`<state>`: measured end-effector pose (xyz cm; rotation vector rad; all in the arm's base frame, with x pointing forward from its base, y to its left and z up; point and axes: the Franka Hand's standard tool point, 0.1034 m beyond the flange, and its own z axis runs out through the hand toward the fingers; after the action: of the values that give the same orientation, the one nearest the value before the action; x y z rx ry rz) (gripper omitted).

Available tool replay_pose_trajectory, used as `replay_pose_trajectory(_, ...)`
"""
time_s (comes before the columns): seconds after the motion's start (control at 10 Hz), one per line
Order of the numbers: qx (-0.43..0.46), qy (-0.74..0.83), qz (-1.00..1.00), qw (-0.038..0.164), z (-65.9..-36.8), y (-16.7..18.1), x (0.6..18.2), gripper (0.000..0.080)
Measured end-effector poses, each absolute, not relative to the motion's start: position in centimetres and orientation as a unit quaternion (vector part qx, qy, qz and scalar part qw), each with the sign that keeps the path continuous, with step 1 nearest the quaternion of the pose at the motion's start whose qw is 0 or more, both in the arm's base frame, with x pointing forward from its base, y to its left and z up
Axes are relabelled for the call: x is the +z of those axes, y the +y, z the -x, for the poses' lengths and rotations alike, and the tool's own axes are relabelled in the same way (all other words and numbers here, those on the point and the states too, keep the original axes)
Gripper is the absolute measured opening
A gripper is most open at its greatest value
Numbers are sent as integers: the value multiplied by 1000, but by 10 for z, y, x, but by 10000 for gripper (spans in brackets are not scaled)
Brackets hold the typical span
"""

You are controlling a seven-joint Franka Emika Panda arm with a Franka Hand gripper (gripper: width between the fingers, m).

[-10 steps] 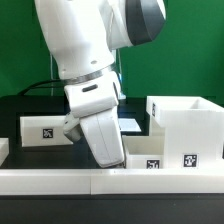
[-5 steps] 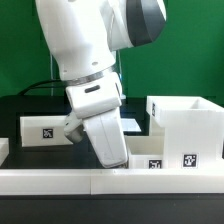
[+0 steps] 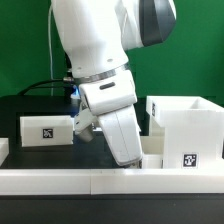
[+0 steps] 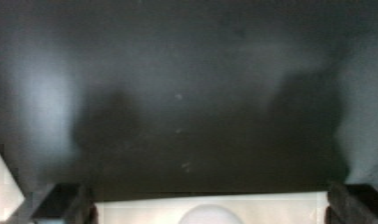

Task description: Assemble drawer

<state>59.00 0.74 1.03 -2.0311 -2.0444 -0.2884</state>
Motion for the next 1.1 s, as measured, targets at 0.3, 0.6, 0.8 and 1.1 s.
replay_pose_trajectory(0.3, -105, -705, 691, 121, -588, 24, 8, 649)
replay_pose_trajectory(0.6, -102, -706, 692, 115, -591, 35, 9, 649)
replay_pose_trajectory(0.8, -98, -707, 690, 116, -591, 31, 9, 649)
replay_pose_trajectory(1.1, -91, -699, 699, 116, -590, -12, 7, 649)
